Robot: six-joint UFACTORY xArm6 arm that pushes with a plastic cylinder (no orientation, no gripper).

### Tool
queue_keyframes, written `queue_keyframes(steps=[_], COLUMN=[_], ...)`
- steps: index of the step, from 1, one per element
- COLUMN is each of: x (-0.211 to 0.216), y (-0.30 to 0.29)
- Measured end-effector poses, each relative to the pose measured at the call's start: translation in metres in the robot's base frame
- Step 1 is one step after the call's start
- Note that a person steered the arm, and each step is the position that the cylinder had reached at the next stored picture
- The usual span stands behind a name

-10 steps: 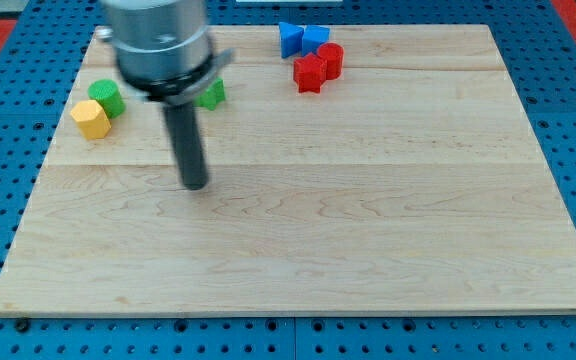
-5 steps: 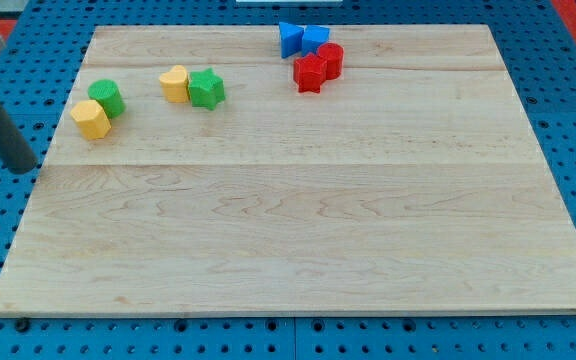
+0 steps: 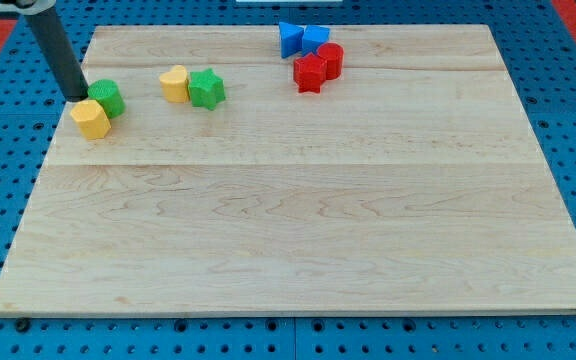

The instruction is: Place the green circle in between the green star and yellow heart

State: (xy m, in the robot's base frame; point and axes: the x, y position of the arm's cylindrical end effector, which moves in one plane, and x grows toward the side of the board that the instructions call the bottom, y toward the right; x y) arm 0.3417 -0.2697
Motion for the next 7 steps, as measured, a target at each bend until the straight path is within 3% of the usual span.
queue_keyframes(steps=[2, 7], x=[0.003, -0.018], y=[0.021, 0.153])
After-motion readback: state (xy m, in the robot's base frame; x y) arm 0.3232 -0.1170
